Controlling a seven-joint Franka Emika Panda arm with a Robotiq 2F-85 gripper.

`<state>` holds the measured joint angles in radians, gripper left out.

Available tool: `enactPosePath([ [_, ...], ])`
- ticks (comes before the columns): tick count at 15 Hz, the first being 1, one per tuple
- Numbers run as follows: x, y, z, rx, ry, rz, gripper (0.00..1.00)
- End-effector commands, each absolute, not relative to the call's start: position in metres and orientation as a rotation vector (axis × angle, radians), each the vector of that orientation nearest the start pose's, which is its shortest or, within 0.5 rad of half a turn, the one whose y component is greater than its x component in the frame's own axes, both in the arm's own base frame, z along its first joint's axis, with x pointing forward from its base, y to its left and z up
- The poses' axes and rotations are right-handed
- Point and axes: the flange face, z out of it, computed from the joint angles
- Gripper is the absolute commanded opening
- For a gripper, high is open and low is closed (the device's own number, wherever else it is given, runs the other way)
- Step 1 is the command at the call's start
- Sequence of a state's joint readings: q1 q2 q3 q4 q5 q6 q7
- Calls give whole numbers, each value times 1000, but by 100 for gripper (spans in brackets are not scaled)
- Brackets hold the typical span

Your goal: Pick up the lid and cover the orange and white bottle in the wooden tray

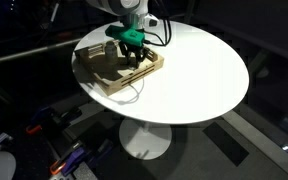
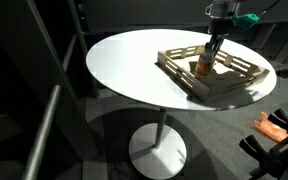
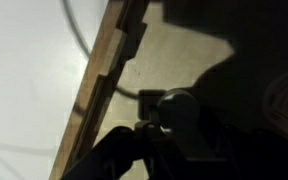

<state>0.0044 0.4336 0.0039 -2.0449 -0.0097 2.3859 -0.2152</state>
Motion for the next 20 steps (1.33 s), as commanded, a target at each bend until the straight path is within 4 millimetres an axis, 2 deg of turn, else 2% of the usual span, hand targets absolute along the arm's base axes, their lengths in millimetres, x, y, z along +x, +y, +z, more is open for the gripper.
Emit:
enactPosePath([
  [1,590,-1,253,-3143,-309,70,19],
  [6,598,-1,307,-3149,-299,44,19],
  [11,600,15,347,-3098,-381,121,19],
  [15,600,36,365,-3074,-451,187,19],
  [20,593,64,361,-3048,-538,255,19],
])
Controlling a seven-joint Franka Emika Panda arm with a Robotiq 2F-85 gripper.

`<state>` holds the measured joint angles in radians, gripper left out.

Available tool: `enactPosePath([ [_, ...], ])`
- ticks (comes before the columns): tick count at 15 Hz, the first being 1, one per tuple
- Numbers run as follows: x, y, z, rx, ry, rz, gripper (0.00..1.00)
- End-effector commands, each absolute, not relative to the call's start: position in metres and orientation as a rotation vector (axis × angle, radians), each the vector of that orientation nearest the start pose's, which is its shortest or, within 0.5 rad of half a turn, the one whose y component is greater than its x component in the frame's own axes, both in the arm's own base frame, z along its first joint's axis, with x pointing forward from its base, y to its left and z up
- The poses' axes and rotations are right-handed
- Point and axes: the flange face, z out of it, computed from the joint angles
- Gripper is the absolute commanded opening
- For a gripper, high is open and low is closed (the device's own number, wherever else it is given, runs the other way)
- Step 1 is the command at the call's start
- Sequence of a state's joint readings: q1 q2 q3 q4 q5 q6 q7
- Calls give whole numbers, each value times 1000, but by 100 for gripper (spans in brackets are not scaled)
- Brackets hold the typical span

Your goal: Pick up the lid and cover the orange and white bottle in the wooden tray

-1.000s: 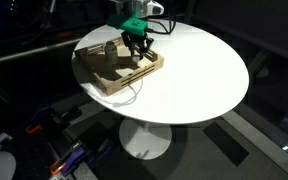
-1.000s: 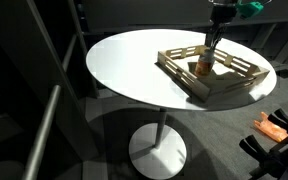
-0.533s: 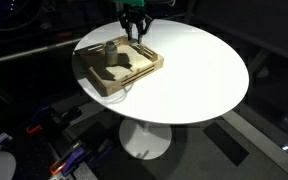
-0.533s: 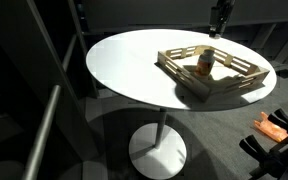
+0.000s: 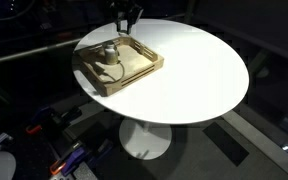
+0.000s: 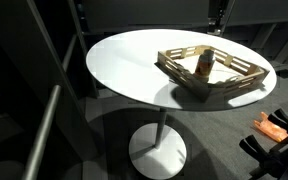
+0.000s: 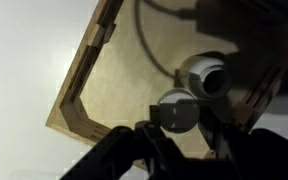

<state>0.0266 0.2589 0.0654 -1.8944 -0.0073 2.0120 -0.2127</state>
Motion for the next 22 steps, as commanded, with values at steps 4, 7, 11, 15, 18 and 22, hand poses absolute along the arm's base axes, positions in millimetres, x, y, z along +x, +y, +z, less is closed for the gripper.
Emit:
enactPosePath([
  [4,578,85,358,-3037,-602,291,19],
  [7,566,95,353,-3054,-621,282,19],
  [11,552,102,346,-3073,-632,251,19],
  [15,550,98,333,-3092,-648,190,19],
  [18,551,94,325,-3102,-657,165,19],
  [22,550,91,321,-3099,-655,156,19],
])
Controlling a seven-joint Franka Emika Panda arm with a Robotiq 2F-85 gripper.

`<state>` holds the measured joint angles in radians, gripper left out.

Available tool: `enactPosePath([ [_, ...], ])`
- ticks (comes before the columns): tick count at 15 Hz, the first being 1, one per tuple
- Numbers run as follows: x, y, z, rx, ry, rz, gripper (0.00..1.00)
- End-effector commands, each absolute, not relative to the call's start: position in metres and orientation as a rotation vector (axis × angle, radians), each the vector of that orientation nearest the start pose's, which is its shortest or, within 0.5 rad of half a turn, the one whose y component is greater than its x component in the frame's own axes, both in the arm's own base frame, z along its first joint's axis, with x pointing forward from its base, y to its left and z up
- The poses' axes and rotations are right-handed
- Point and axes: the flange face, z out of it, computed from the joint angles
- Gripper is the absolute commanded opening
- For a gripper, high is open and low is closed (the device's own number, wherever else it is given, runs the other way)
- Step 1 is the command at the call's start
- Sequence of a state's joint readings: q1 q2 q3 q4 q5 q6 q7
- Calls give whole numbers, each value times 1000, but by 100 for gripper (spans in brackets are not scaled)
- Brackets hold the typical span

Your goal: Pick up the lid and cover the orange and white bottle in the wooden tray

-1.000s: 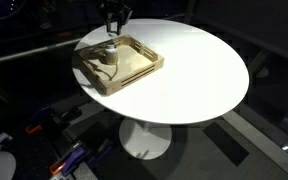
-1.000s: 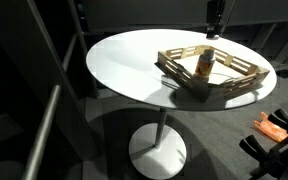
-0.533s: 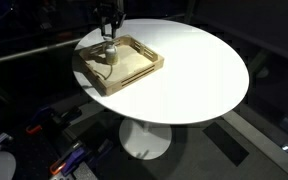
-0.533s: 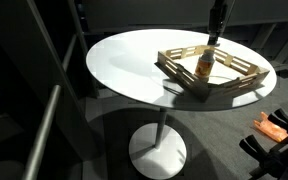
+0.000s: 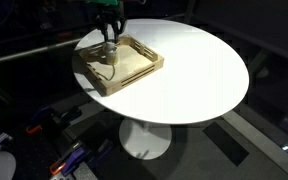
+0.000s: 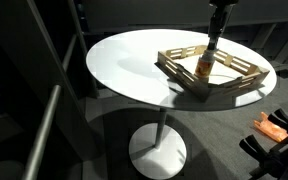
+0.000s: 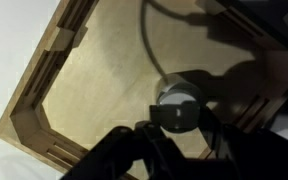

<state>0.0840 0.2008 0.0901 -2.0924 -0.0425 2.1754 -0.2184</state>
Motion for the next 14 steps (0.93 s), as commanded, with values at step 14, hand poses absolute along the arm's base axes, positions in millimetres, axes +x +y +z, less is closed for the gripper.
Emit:
enactPosePath([
  [14,551,94,324,-3072,-640,112,19],
])
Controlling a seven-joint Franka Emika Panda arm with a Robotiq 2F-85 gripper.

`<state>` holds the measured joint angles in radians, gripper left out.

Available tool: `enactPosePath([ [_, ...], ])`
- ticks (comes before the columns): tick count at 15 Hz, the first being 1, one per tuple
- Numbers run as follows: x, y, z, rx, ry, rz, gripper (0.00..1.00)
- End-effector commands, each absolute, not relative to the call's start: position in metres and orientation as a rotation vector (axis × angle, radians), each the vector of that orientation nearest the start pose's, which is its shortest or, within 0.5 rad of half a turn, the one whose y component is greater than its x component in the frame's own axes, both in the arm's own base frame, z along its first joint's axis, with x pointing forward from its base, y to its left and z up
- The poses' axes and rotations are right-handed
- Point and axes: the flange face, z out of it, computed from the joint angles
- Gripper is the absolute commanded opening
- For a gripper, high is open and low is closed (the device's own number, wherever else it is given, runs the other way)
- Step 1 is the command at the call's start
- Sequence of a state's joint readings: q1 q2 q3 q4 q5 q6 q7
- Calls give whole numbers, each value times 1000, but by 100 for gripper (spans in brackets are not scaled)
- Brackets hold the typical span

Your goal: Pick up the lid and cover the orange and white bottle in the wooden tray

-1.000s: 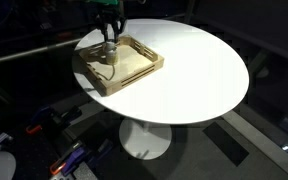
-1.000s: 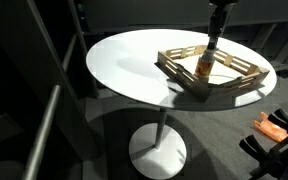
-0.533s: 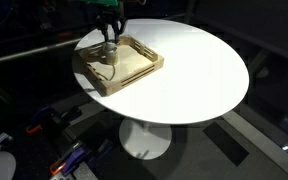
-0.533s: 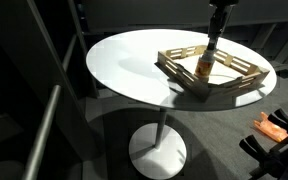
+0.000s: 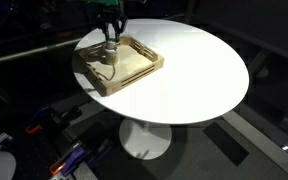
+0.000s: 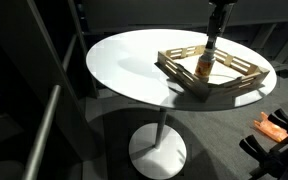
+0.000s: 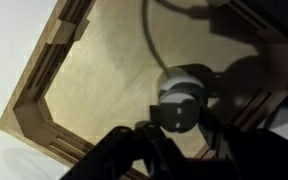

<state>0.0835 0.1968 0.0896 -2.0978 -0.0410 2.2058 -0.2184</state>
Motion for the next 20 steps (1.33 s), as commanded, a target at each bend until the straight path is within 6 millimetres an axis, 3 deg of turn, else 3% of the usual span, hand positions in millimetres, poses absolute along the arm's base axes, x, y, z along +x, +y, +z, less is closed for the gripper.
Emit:
enactPosePath([
  [1,551,94,325,-3068,-639,113,19],
  [20,550,93,312,-3051,-584,157,19],
])
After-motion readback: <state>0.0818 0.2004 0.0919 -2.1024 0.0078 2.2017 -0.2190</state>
